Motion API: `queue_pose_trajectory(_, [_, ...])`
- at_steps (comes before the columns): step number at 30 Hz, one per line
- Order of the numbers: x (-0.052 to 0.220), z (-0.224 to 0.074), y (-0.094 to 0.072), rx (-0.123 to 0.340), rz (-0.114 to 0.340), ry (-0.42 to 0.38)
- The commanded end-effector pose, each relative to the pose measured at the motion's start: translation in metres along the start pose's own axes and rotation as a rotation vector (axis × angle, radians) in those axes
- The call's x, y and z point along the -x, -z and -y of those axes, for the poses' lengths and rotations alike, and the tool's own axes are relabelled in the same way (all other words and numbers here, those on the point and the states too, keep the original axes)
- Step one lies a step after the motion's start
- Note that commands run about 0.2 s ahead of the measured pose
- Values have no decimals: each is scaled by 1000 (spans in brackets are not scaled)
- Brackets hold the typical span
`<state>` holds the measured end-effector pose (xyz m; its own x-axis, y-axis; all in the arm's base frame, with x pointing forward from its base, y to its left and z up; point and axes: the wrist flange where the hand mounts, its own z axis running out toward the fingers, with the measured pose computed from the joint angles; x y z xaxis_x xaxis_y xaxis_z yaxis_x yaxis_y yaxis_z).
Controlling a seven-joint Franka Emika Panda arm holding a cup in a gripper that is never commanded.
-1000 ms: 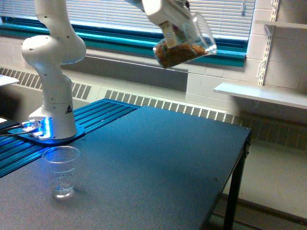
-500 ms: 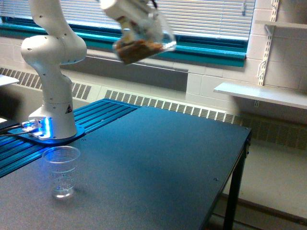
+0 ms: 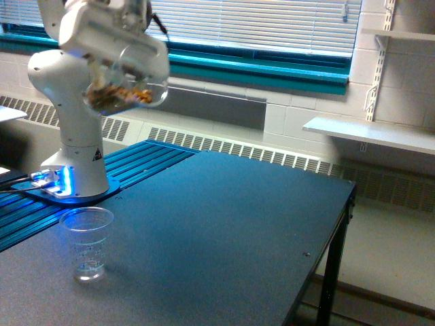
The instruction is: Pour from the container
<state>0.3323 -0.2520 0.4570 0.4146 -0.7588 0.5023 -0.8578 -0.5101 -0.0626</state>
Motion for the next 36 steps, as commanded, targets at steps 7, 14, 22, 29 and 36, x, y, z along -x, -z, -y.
queue_pose_trajectory(7, [41,-42,-18,60,64,-18])
queue_pose_trajectory(14, [56,-68,-23,89,90,-38])
queue_pose_trajectory(22, [70,-94,-29,124,123,-68])
queue_pose_trajectory(29, [77,-110,-38,160,158,-82])
queue_pose_trajectory(36, [85,-113,-52,186,199,-63])
